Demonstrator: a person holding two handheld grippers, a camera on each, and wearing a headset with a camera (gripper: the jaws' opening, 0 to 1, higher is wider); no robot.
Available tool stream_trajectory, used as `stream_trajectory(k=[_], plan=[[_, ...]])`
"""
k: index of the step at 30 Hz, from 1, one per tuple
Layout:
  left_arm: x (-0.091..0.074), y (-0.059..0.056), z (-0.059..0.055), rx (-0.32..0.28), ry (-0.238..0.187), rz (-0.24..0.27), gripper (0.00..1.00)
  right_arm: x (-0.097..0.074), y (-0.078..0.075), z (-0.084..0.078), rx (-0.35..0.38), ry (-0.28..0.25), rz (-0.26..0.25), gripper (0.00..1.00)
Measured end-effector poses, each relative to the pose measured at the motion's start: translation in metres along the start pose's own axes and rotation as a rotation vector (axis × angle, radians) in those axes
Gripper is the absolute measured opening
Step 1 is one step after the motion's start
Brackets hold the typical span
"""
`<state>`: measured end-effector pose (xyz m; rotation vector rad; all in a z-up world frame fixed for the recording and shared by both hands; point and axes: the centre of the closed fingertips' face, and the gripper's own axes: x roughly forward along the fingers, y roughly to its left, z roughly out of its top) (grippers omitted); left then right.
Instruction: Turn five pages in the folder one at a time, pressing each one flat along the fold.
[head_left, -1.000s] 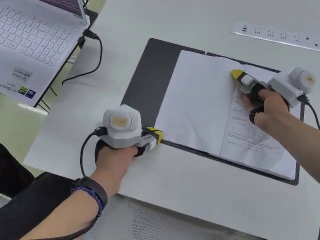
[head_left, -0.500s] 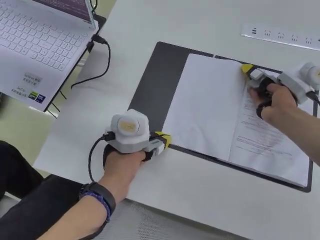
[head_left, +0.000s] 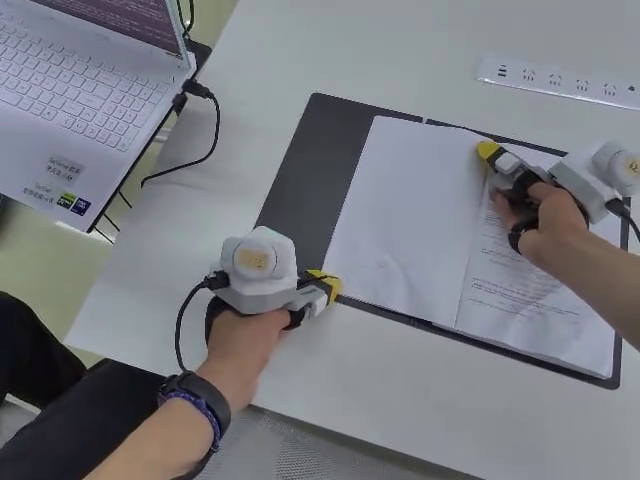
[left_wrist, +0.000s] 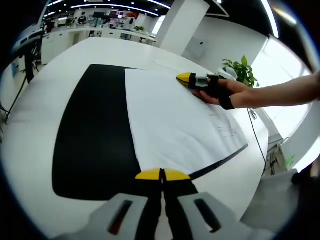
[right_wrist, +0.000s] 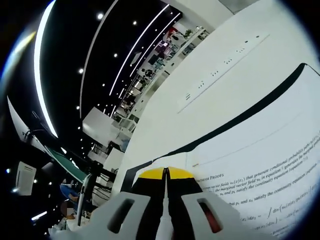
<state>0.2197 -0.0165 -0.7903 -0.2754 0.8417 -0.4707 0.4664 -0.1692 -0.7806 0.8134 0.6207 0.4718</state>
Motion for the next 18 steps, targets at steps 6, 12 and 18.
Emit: stream_trajectory(k=[6,12,18], plan=[[0.0,0.0,0.0,0.0,0.002,-0.009,0.0,-0.008,0.004,-0.009,0.011,0.011,0.003,0.0],[0.001,0.0,0.0,-0.003,-0.002,-0.009,0.0,-0.028,0.024,-0.026,-0.003,0.029,0.023,0.0],[0.001,0.0,0.0,0.005,-0.002,-0.012,0.0,-0.052,0.046,-0.044,-0.007,0.031,0.034,0.0]])
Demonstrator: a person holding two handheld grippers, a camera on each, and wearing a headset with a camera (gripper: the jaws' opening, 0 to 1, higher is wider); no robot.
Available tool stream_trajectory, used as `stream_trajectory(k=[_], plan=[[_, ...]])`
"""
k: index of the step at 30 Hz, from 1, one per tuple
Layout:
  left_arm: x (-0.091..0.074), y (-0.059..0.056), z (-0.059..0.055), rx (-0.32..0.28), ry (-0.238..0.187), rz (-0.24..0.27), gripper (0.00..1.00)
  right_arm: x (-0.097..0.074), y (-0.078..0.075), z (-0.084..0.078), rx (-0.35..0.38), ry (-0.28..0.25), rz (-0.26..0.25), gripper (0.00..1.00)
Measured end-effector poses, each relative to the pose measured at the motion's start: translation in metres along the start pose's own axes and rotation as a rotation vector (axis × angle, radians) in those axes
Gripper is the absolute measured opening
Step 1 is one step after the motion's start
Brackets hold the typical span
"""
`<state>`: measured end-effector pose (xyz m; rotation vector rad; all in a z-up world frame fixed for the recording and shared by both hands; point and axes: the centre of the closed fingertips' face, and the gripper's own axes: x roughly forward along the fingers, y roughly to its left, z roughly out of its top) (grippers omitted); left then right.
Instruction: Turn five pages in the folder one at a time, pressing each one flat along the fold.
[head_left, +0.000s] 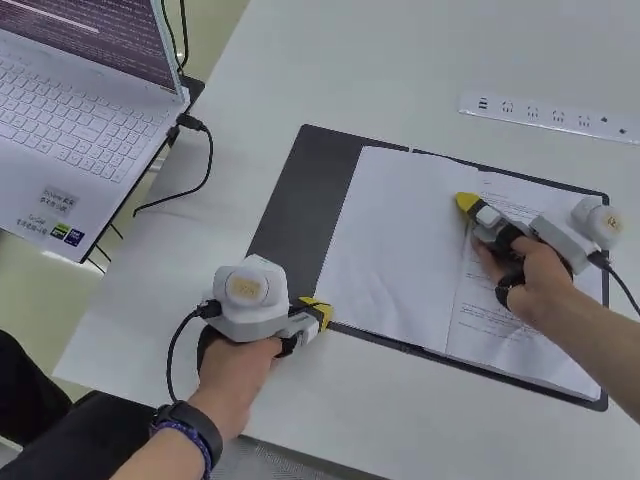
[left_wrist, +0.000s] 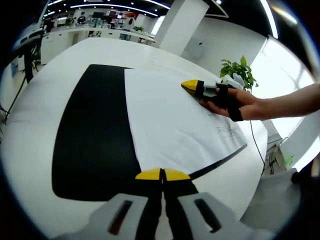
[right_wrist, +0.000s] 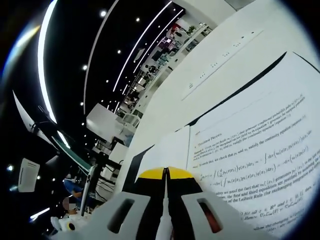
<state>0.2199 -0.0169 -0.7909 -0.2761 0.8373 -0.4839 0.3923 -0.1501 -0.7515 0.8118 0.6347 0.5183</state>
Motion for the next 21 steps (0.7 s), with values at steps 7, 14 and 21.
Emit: stream_trajectory(k=[7,14,21], plan=[[0.0,-0.001,0.0,0.013,-0.008,0.001,0.0,-0.017,0.008,-0.008,0.011,-0.023,-0.01,0.0],[0.0,-0.001,0.0,0.01,-0.029,0.006,0.0,-0.025,0.0,-0.016,0.023,-0.022,-0.012,0.0],[-0.001,-0.001,0.001,0.016,-0.03,-0.004,0.0,-0.037,0.007,-0.025,0.046,-0.028,-0.005,0.0]])
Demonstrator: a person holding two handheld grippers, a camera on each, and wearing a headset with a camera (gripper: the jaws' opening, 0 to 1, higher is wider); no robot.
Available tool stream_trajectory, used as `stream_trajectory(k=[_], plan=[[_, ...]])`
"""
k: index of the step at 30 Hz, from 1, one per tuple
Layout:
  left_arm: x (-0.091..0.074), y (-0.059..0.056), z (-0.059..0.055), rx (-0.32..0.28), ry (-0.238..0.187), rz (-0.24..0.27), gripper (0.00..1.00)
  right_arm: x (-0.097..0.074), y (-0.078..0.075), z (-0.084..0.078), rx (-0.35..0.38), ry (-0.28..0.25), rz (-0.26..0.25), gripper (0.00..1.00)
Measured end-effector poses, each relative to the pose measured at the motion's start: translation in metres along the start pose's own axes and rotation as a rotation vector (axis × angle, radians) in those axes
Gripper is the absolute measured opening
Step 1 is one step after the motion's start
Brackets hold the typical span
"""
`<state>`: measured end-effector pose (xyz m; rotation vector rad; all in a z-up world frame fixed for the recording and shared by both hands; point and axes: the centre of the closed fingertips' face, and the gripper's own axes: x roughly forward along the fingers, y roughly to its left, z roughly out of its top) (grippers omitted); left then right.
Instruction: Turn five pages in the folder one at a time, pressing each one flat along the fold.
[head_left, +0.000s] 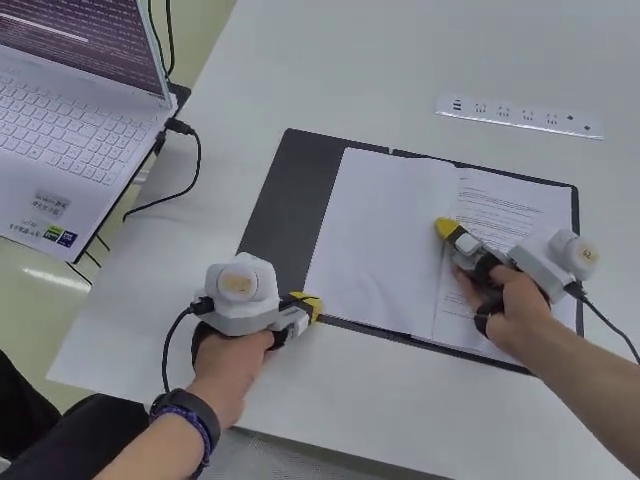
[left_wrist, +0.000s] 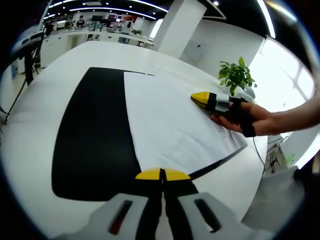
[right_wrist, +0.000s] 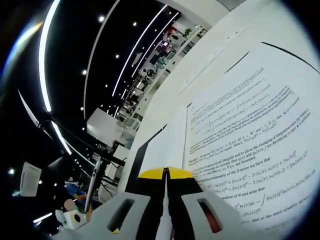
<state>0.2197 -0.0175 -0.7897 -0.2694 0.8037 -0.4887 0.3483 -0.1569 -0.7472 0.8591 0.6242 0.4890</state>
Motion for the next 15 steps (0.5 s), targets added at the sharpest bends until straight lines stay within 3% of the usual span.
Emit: stream_trajectory(k=[10,12,15], plan=[[-0.001,-0.001,0.0,0.004,-0.003,0.004,0.0,-0.016,-0.001,-0.019,-0.002,0.02,0.007,0.0],[-0.001,-0.001,0.0,0.004,-0.004,0.005,0.0,-0.016,-0.01,-0.02,0.0,0.024,0.008,0.0],[0.0,0.0,0.0,0.004,-0.006,0.004,0.0,-0.023,-0.006,-0.028,0.002,0.025,0.01,0.0]])
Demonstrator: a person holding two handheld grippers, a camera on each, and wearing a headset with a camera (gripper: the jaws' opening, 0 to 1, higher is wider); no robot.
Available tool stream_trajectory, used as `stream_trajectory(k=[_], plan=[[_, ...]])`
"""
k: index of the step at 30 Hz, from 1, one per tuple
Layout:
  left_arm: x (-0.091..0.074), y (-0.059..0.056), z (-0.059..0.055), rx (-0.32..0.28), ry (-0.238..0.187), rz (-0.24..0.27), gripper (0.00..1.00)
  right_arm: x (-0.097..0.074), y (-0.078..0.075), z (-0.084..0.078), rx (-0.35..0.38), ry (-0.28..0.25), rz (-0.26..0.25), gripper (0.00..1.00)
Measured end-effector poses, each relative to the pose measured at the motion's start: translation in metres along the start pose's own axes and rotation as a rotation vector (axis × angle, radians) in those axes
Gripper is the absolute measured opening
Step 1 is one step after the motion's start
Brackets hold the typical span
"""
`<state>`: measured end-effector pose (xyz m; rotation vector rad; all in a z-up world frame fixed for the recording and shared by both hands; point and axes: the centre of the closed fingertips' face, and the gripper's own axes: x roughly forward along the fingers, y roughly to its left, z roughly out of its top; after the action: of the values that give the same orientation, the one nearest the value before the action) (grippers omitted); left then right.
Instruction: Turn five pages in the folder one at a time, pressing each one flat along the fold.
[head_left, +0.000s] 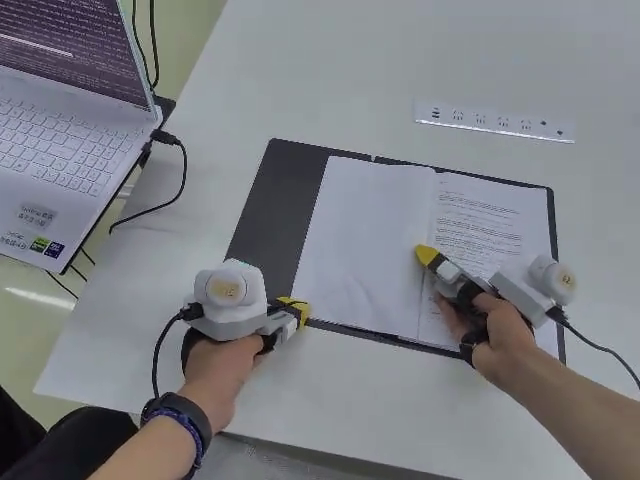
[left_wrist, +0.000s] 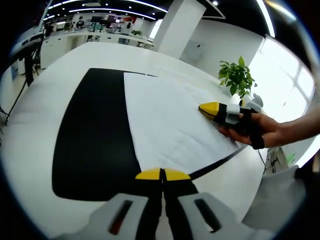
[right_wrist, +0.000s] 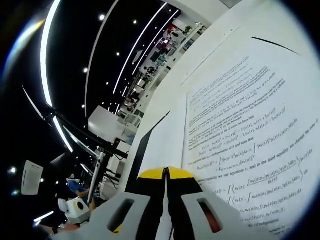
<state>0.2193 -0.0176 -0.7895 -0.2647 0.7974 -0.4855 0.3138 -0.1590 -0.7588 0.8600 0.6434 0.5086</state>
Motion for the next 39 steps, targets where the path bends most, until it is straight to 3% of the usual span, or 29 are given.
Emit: stream_trajectory(k=[21,39], plan=[[0.0,0.0,-0.002,0.032,0.017,-0.023,0.0,-0.021,-0.016,-0.03,0.013,0.032,0.005,0.0],[0.0,0.0,-0.002,0.03,0.015,-0.026,0.0,-0.047,-0.009,-0.057,-0.026,0.061,0.019,0.0]])
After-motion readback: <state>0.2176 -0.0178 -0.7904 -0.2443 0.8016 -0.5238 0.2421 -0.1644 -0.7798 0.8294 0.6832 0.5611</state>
